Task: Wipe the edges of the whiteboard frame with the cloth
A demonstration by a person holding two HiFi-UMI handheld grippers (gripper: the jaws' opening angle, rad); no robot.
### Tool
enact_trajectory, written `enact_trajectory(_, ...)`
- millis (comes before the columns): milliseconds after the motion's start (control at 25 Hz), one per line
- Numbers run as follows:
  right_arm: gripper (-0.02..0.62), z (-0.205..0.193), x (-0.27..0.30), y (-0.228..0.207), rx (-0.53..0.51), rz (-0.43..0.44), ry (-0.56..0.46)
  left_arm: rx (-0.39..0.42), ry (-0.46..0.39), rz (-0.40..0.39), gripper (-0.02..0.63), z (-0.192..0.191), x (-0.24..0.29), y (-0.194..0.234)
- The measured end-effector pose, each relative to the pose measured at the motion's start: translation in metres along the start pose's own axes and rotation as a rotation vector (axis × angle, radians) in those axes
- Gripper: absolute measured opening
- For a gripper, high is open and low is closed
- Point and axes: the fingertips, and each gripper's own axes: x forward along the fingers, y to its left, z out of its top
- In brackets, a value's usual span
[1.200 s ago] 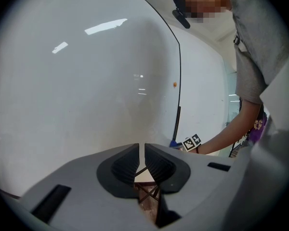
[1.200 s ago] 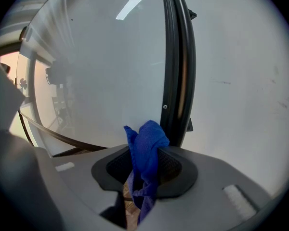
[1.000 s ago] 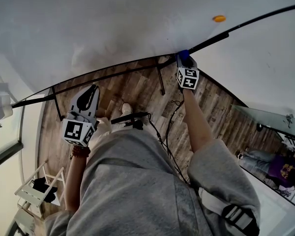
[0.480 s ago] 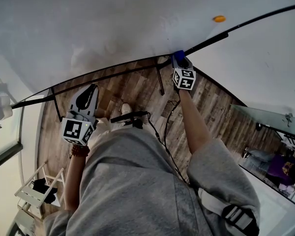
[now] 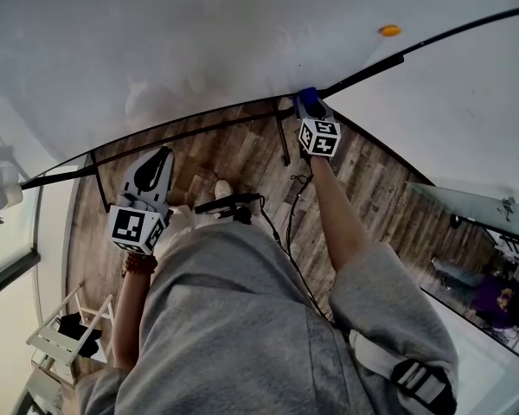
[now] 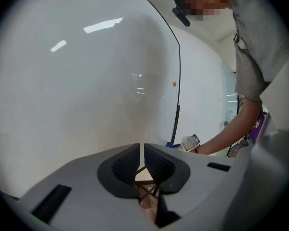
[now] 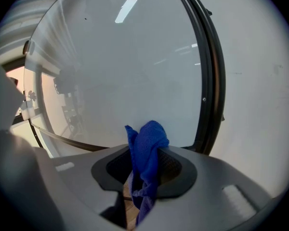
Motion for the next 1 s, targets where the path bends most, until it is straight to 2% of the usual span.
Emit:
enact_trajectory(560,0.126,-0.002,0.001,0.023,-0.002,0.029,0.005,0.003,0.012,-0.023,0.035,-0.003,-0.001,-0.002)
enact_trajectory(1000,0.126,-0.003,0.002,0.039,0.008,0.044,0.009,0.004,0.019,-0.008,0.035,-0.007,-0.008,0.008)
